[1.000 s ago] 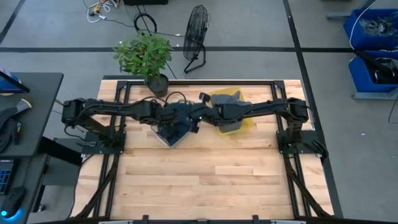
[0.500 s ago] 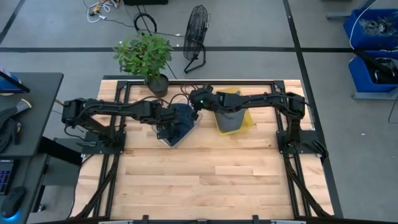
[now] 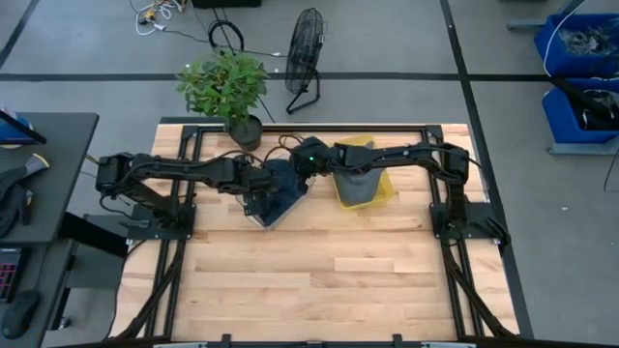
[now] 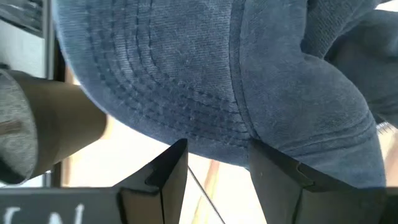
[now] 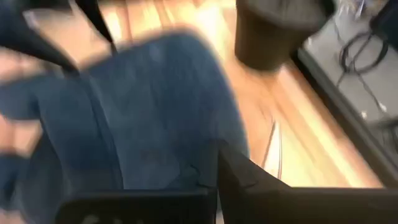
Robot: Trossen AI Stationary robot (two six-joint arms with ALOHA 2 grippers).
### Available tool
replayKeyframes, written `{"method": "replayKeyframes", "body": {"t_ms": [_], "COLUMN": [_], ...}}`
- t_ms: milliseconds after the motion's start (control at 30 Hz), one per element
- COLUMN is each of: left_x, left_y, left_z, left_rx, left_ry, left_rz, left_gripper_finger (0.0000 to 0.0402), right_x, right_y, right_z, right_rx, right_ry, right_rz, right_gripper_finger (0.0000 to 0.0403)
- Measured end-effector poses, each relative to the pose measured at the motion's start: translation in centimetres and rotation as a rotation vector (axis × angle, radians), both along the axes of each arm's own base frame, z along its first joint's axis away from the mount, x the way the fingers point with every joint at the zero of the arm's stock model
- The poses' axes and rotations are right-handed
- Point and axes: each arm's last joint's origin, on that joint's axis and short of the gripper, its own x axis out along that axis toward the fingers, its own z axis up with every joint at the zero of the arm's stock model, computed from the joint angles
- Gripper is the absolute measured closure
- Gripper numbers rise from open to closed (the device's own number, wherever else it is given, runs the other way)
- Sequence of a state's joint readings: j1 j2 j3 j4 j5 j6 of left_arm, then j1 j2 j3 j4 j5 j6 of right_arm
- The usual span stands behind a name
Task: Pick & Place hat
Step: Put the blue cap into the transparent bin
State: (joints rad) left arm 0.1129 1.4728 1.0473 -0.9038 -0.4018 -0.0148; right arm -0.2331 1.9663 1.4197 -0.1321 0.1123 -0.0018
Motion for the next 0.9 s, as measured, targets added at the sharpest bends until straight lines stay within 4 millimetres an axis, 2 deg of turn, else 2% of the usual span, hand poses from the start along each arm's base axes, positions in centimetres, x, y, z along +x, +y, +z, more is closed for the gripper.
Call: {"method": "replayKeyframes", "body": {"t_ms": [167,333,533,700,833,900], "left_x": [-0.1,-0.1,1.0,2.5,2.4,2.4], "left_y": [0.1,0.3,0.3,0.1,0.2,0.2], "left_z": [0.1,0.1,0.4,0.9,0.9,0.9], "left_rx": [0.051,0.103,0.131,0.036,0.025,0.032], "left_ry": [0.009,0.006,-0.067,-0.222,-0.216,-0.213], "left_rz": [0.013,0.047,-0.048,-0.173,-0.158,-0.152], "left_gripper_finger": [0.0230,0.0230,0.0230,0.0230,0.0230,0.0230], "right_x": [-0.2,-0.1,0.5,0.5,-0.2,-0.7], "right_y": [0.2,1.7,3.4,3.5,3.9,4.4], "right_z": [-1.9,-2.3,-2.2,-2.2,-1.1,0.1], "right_rx": [0.068,0.110,0.102,0.067,0.072,0.062], "right_ry": [0.104,0.143,0.098,0.115,0.141,0.134], "right_rz": [0.048,0.109,0.174,0.142,0.136,0.141], "right_gripper_finger": [0.0401,0.0402,0.0402,0.0403,0.0403,0.0403]}}
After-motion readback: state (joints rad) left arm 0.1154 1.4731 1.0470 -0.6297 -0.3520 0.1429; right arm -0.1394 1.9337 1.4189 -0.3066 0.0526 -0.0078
